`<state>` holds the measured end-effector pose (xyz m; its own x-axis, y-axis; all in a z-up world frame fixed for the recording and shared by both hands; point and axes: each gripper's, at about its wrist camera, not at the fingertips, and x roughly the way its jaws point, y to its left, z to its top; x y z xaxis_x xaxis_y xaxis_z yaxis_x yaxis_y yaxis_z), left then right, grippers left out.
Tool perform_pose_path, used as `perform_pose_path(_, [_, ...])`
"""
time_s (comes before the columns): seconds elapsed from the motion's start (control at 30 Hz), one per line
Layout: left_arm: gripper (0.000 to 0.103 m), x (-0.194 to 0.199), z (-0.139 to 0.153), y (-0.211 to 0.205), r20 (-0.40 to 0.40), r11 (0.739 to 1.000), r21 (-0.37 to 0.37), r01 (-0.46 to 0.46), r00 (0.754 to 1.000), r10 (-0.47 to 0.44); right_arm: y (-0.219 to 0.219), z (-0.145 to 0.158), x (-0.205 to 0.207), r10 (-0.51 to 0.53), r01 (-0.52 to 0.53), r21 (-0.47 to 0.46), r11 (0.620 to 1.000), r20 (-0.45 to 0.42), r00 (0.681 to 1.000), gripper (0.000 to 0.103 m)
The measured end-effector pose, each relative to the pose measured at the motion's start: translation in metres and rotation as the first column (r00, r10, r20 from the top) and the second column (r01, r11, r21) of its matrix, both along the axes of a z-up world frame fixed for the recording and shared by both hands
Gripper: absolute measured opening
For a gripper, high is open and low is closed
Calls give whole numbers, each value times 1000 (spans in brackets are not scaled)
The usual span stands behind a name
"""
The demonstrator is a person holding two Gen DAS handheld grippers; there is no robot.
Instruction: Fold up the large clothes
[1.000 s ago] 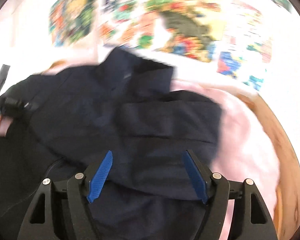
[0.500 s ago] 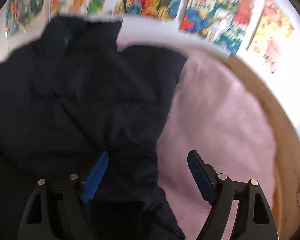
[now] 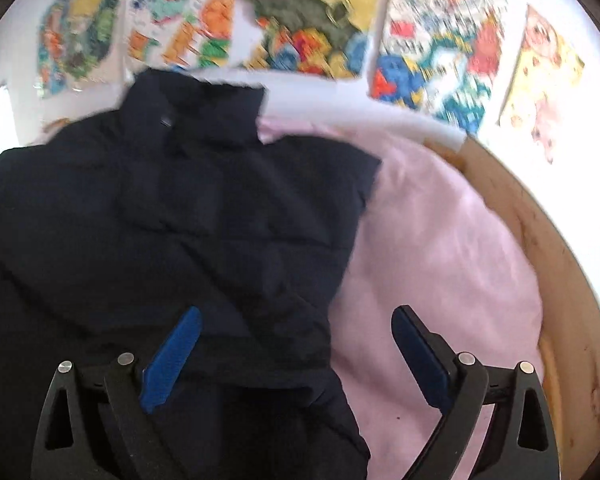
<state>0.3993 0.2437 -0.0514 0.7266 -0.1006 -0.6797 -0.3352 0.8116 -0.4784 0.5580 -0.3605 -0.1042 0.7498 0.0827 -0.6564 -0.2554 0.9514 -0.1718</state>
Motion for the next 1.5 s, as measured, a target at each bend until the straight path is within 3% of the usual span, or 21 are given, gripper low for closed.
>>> perform_pose_path(0.07, [90,-16,-7,35,-11,983,-140,-115,993,115,4,13,-11,28,-29,12,1000,46,999,100])
perform_pose_path(0.2, [90,-40,-15,90,-46,917,-252,-308,951,306,21,39,-40,173,-174,61,983,24,985,100])
perform_pose_path(0.27, [90,-49,-15,109,-34,887,-298,-353,932,360,29,52,-55,235,-236,94,967,18,972,101])
perform_pose_path(0.4, [90,-53,-12,127,11,854,-296,-429,892,452,42,63,-73,375,-342,299,891,-57,925,103])
perform_pose_path(0.5, [90,-44,-23,139,14,821,-267,-504,850,526,56,53,-80,439,-375,381,845,-95,893,103])
perform_pose_path(0.57, [90,-43,-33,144,15,802,-275,-531,831,555,70,39,-84,451,-385,361,849,-117,885,103])
perform_pose_path(0.7, [89,-49,-35,142,60,792,-300,-532,818,572,85,5,-81,404,-344,292,892,-176,898,103])
perform_pose_path(0.8, [71,-60,-28,144,82,770,-289,-569,787,612,86,-21,-75,357,-286,275,918,-259,897,103])
perform_pose_path(0.87, [41,-61,-23,145,79,753,-242,-612,761,644,81,-30,-73,341,-255,295,921,-292,893,103])
perform_pose_path(0.93, [23,-62,-17,145,91,745,-209,-634,746,660,74,-34,-69,325,-228,310,923,-313,892,103])
perform_pose_path(1.0, [16,-64,-7,139,134,747,-173,-641,736,663,70,-36,-67,314,-207,325,923,-323,893,103])
perform_pose_path(1.07, [12,-59,14,126,219,767,-100,-633,738,638,69,-37,-67,308,-197,333,922,-325,894,103])
perform_pose_path(1.17, [9,-46,53,96,373,811,34,-584,760,532,64,-37,-65,298,-182,345,921,-321,899,103])
perform_pose_path(1.3, [8,-22,105,38,525,861,201,-467,793,307,54,-28,-61,277,-152,382,912,-297,914,103])
perform_pose_path(1.4, [8,-5,132,-11,584,869,319,-379,801,135,45,-20,-57,248,-122,407,905,-274,929,103])
perform_pose_path(1.5, [8,15,152,-70,599,847,457,-272,798,-67,35,-13,-53,217,-97,418,903,-249,944,103])
